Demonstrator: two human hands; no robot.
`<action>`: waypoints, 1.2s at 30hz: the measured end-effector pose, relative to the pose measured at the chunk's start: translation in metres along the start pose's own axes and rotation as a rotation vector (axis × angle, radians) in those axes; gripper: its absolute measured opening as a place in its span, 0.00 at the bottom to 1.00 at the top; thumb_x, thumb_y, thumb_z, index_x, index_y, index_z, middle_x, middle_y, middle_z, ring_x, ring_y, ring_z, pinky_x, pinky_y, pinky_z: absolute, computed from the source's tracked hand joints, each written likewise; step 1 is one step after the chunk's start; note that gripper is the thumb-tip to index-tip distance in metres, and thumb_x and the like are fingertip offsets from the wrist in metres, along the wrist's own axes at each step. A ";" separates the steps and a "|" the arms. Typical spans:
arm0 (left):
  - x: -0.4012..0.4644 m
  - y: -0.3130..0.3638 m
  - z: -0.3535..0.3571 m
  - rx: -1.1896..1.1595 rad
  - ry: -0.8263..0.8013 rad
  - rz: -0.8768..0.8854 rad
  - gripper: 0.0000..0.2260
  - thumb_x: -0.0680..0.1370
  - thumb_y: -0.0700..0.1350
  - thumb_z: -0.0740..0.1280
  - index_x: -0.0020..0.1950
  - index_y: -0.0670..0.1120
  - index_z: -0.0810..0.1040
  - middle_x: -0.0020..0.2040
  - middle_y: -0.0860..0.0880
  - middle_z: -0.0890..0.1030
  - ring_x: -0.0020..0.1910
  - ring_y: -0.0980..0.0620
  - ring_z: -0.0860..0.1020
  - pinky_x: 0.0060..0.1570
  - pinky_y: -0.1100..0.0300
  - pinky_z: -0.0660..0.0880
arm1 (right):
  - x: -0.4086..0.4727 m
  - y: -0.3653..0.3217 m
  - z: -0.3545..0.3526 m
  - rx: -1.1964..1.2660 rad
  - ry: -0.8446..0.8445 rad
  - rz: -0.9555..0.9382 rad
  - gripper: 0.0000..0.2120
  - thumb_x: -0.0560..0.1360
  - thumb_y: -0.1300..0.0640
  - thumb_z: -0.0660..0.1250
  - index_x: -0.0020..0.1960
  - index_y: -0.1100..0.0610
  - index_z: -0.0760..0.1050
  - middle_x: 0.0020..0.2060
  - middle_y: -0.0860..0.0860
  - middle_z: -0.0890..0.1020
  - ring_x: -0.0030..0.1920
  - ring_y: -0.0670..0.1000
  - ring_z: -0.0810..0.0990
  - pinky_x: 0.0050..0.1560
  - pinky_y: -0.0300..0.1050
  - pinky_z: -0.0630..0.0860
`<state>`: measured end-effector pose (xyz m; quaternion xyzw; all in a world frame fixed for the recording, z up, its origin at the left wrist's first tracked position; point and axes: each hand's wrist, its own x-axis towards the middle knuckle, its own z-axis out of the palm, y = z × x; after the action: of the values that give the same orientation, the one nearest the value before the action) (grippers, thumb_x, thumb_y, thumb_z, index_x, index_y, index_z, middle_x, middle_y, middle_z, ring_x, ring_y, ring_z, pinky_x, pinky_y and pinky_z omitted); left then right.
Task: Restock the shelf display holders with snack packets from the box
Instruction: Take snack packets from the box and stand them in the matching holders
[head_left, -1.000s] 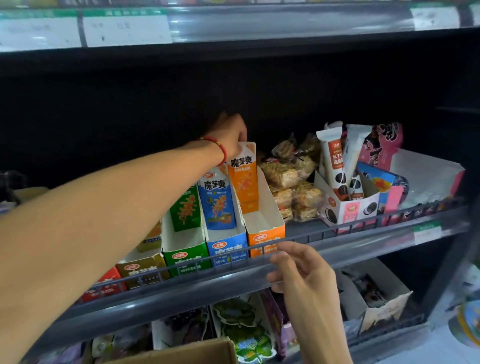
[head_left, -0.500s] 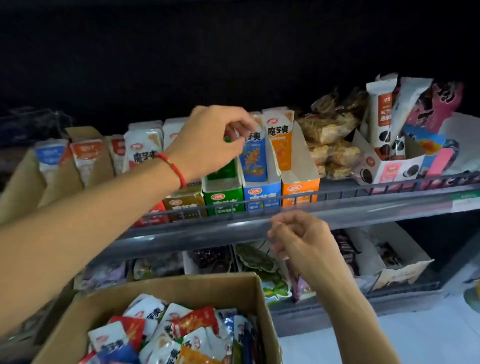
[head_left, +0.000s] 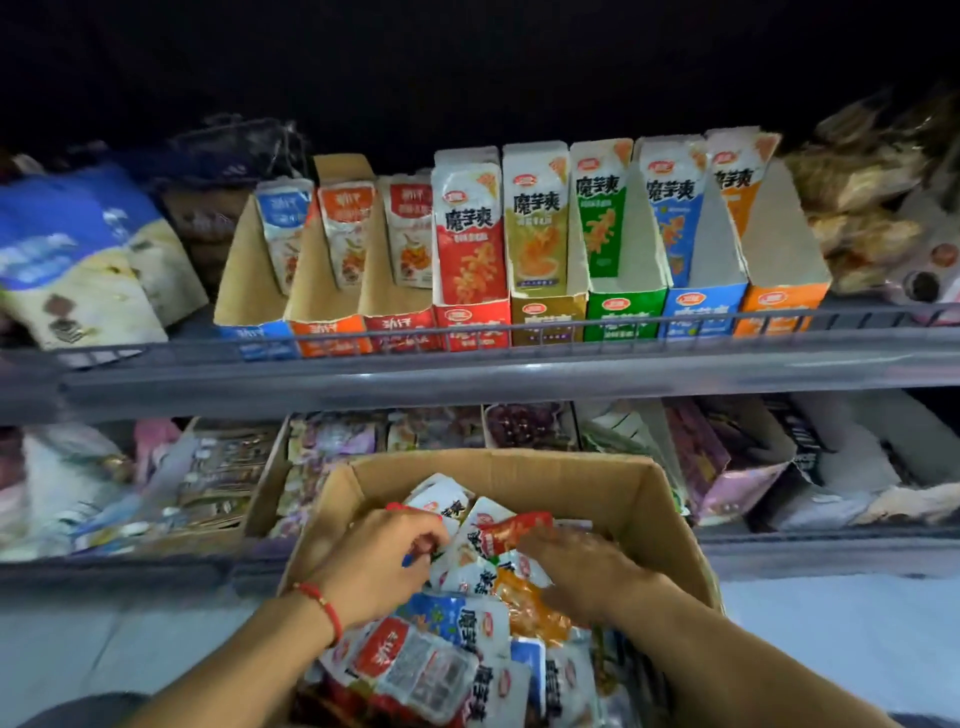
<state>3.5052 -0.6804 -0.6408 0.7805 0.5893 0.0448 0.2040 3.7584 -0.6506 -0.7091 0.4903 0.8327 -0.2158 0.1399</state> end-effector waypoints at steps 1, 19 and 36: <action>-0.001 -0.002 0.001 0.015 0.012 0.001 0.12 0.79 0.44 0.67 0.60 0.56 0.82 0.57 0.57 0.83 0.56 0.59 0.80 0.58 0.60 0.76 | 0.003 -0.003 0.007 -0.043 0.018 -0.017 0.29 0.80 0.53 0.66 0.79 0.52 0.62 0.77 0.53 0.67 0.75 0.58 0.67 0.72 0.57 0.69; 0.006 0.009 -0.010 -0.054 0.116 -0.016 0.12 0.80 0.45 0.66 0.61 0.56 0.81 0.54 0.57 0.84 0.51 0.56 0.82 0.53 0.56 0.79 | 0.012 -0.020 0.032 0.251 0.140 0.072 0.03 0.78 0.54 0.66 0.51 0.47 0.73 0.52 0.48 0.80 0.51 0.50 0.75 0.60 0.49 0.74; 0.002 0.039 -0.022 -0.529 0.102 -0.323 0.31 0.77 0.55 0.73 0.77 0.56 0.64 0.66 0.57 0.75 0.63 0.57 0.76 0.64 0.59 0.72 | -0.048 -0.002 -0.062 1.034 0.362 0.117 0.03 0.76 0.57 0.76 0.49 0.54 0.84 0.45 0.52 0.87 0.49 0.53 0.85 0.49 0.42 0.81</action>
<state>3.5339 -0.6809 -0.6066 0.5934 0.6829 0.2027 0.3748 3.7788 -0.6573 -0.6337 0.5699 0.6004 -0.5009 -0.2528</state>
